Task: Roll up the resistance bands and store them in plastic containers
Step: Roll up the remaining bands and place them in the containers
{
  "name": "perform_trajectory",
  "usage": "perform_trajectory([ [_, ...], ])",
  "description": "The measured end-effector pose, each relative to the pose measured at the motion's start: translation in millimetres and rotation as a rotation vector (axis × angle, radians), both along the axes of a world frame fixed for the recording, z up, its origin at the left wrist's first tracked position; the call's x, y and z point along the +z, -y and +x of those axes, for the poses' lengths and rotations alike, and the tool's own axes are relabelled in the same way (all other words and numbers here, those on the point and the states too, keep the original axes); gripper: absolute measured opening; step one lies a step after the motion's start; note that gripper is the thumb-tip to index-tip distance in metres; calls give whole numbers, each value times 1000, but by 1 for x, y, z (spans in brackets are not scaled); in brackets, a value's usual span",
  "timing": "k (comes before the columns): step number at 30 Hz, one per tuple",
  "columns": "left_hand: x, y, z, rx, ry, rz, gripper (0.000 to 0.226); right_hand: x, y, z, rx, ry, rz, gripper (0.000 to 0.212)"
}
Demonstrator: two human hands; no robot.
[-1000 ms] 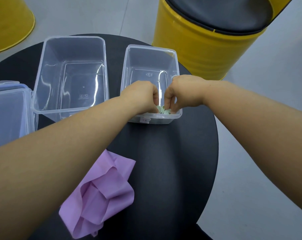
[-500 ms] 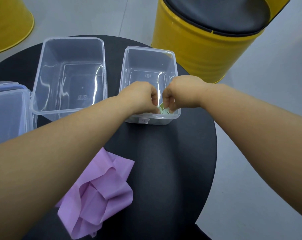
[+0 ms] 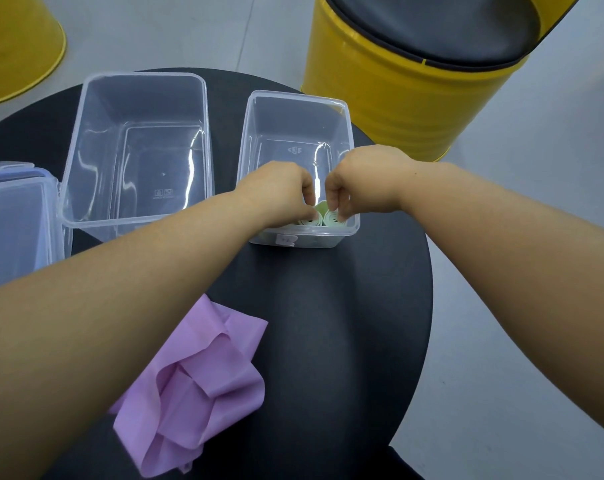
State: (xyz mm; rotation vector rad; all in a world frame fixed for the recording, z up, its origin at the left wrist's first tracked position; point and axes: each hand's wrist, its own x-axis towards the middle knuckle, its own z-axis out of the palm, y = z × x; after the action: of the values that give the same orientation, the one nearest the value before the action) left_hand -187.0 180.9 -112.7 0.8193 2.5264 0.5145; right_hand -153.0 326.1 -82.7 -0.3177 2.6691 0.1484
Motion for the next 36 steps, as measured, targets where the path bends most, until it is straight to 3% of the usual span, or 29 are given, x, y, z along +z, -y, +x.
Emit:
perform_trajectory([
  [21, 2, 0, -2, 40, -86, 12, 6, 4, -1, 5, -44, -61, -52, 14],
  [30, 34, 21, 11, 59, -105, 170, 7, 22, 19, 25, -193, -97, -323, 12],
  [36, 64, 79, 41, 157, -27, 203, 7, 30, 70, 70, -373, -32, -658, 5],
])
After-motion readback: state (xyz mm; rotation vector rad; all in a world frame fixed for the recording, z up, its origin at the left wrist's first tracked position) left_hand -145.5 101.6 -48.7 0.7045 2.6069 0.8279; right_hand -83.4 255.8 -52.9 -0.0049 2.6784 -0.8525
